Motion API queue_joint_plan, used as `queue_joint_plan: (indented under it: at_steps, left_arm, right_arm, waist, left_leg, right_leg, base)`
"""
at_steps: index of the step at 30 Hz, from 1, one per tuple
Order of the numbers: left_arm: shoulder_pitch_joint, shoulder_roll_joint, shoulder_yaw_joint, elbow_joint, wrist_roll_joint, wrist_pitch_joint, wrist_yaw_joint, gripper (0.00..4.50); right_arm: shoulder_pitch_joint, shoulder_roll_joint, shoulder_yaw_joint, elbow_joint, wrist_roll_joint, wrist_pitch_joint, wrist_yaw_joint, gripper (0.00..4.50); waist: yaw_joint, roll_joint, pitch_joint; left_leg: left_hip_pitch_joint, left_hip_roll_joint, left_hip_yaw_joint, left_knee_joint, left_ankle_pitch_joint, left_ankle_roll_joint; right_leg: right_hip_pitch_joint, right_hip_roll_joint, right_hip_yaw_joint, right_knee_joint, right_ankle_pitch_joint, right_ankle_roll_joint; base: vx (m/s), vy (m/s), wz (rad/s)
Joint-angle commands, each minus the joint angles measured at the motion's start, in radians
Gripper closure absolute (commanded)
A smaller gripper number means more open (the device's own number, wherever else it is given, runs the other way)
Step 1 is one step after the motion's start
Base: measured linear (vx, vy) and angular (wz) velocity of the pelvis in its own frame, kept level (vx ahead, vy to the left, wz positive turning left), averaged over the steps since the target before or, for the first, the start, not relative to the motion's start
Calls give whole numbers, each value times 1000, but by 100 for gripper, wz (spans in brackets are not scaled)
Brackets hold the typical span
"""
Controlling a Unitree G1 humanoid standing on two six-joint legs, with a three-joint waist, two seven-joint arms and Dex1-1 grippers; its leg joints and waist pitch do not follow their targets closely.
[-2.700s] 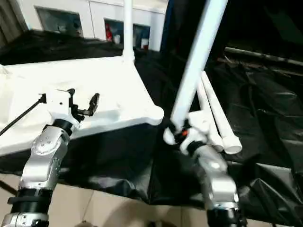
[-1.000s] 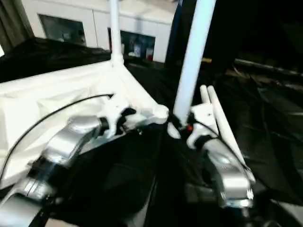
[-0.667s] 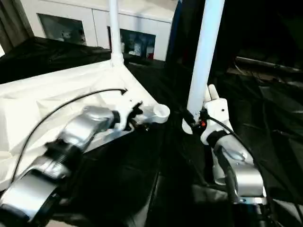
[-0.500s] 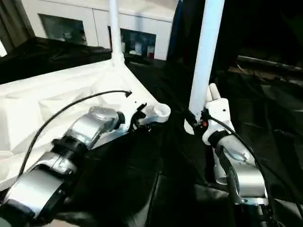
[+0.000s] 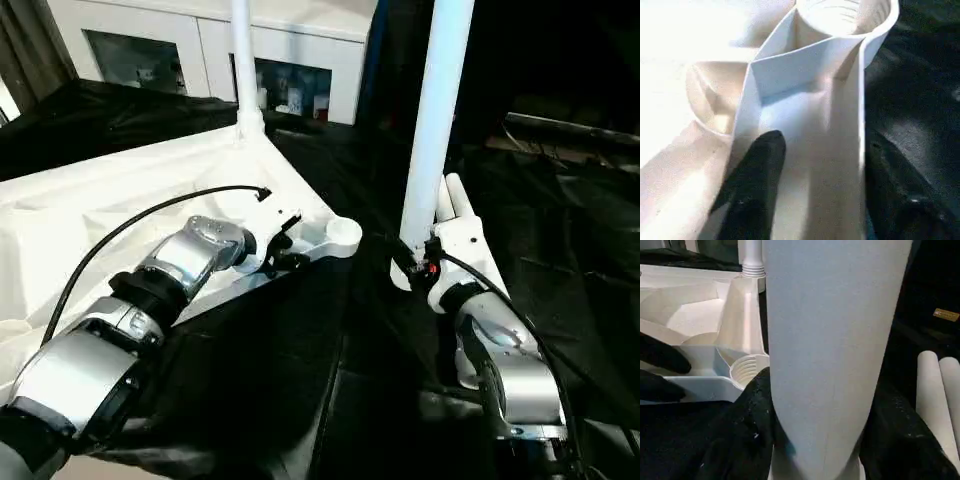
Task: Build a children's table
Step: Insert table leg to table base
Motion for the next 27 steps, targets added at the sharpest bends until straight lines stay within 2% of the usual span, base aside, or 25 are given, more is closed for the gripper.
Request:
queue_joint_plan:
  at_steps: [1, 4, 6, 7, 8, 10, 11, 14, 15, 16, 17, 21, 22, 23, 24, 25, 26, 27]
  left_arm:
    - [-20, 6, 12, 24, 6, -10, 7, 238]
    - [-33, 3, 22, 54, 8, -25, 4, 245]
    - [-37, 2, 25, 66, 11, -33, 3, 272]
    - [-37, 2, 25, 69, 12, -35, 2, 282]
    - [-37, 1, 25, 71, 12, -37, 0, 285]
    - [-36, 1, 25, 75, 12, -44, -12, 291]
    - [-36, 0, 25, 76, 11, -46, -14, 317]
    - [-28, 3, 25, 61, 3, -55, -42, 329]
    - [-26, 5, 24, 57, 2, -62, -52, 346]
    - [-18, 11, 26, 48, 0, -66, -70, 361]
    - [-11, 14, 28, 41, -3, -81, -86, 370]
    - [47, 49, 18, -34, -21, -106, -195, 391]
    - [73, 67, 5, -68, -21, -117, -230, 406]
    - [101, 84, -6, -103, -25, -126, -272, 414]
    - [118, 94, -13, -124, -27, -132, -297, 417]
    - [135, 106, -21, -146, -27, -126, -316, 417]
    - [176, 133, -38, -198, -34, -145, -365, 424]
    - [238, 178, -64, -281, -43, -167, -432, 440]
  right_arm:
    - [-4, -3, -8, -22, 0, -5, -3, 264]
    - [1, -5, -8, -24, 0, -8, -3, 264]
    - [3, -6, -8, -24, -1, -9, -3, 264]
    - [3, -6, -9, -25, -1, -9, -3, 264]
    - [4, -6, -9, -25, -1, -10, -3, 264]
    - [8, -4, -6, -28, -4, -13, -5, 264]
    - [8, -3, -5, -28, -4, -13, -5, 264]
    - [7, 0, 1, -28, -5, -14, -5, 264]
    - [6, 1, 3, -28, -6, -14, -5, 264]
    - [3, 2, 7, -25, -4, -14, -1, 264]
    - [0, 3, 9, -24, -4, -14, 1, 264]
    - [-17, 12, 19, -16, 14, -13, 23, 264]
    - [-22, 14, 25, -16, 22, -13, 35, 264]
    - [-26, 18, 29, -17, 31, -12, 46, 264]
    - [-28, 20, 31, -18, 37, -11, 52, 264]
    - [-31, 23, 33, -19, 44, -11, 58, 264]
    - [-37, 29, 36, -22, 61, -9, 73, 264]
    - [-47, 38, 40, -27, 89, -3, 98, 264]
  waist:
    - [5, 6, -70]
    - [2, 5, -69]
    - [2, 5, -69]
    - [3, 10, -68]
    - [3, 10, -68]
    - [3, 6, -68]
    - [3, 6, -68]
    - [3, 6, -68]
    - [3, 2, -68]
    - [3, 0, -68]
    - [4, 2, -68]
    - [4, -6, -68]
    - [5, -4, -68]
    - [6, -11, -69]
    - [4, -9, -68]
    - [4, -3, -69]
    - [4, -16, -69]
    - [5, -25, -66]
  left_leg:
    - [-11, 1, 20, -76, -1, 87]
    - [-12, 0, 22, -76, -15, 87]
    - [-12, 0, 22, -77, -22, 86]
    - [-11, 1, 22, -78, -29, 84]
    - [-11, 1, 22, -78, -29, 84]
    - [-13, 1, 23, -78, -30, 83]
    - [-13, 1, 23, -78, -29, 83]
    - [-12, 2, 23, -78, -29, 86]
    - [-12, 2, 24, -79, -28, 88]
    - [-12, 3, 24, -79, -23, 91]
    - [-12, 3, 24, -79, -20, 93]
    - [-12, 4, 26, -79, -2, 109]
    - [-13, 6, 25, -81, 7, 115]
    - [-12, 10, 26, -82, 15, 124]
    - [-15, 8, 27, -82, 21, 127]
    - [-8, 11, 28, -81, 26, 132]
    - [-8, 15, 30, -82, 25, 138]
    - [-10, 16, 33, -86, 6, 140]
  right_leg:
    - [92, -28, 18, -60, 0, -295]
    - [93, -28, 18, -65, -11, -295]
    - [93, -29, 18, -66, -24, -292]
    - [91, -29, 18, -67, -35, -290]
    - [91, -29, 18, -67, -35, -290]
    - [93, -30, 19, -68, -44, -286]
    - [92, -30, 19, -69, -44, -286]
    - [90, -30, 19, -69, -50, -286]
    - [90, -30, 19, -69, -49, -286]
    - [90, -30, 18, -68, -48, -286]
    - [90, -31, 19, -67, -46, -286]
    - [89, -32, 19, -65, -34, -289]
    - [91, -34, 20, -62, -24, -295]
    - [91, -36, 19, -60, -15, -299]
    - [91, -34, 19, -58, -9, -298]
    - [85, -34, 19, -57, 0, -304]
    - [86, -36, 18, -57, 2, -308]
    - [86, -38, 19, -59, -34, -300]
  base:
    - [0, 0, 0]
    - [0, 0, 0]
    - [0, 0, 0]
    - [0, 0, 0]
    - [0, 0, 0]
    - [0, 0, 0]
    - [0, 0, 0]
    - [0, 0, 0]
    - [0, 0, 0]
    - [0, 0, 0]
    - [0, 0, 0]
    - [0, 0, 0]
    - [0, 0, 0]
    - [0, 0, 0]
    - [0, 0, 0]
    - [0, 0, 0]
    - [0, 0, 0]
    - [0, 0, 0]
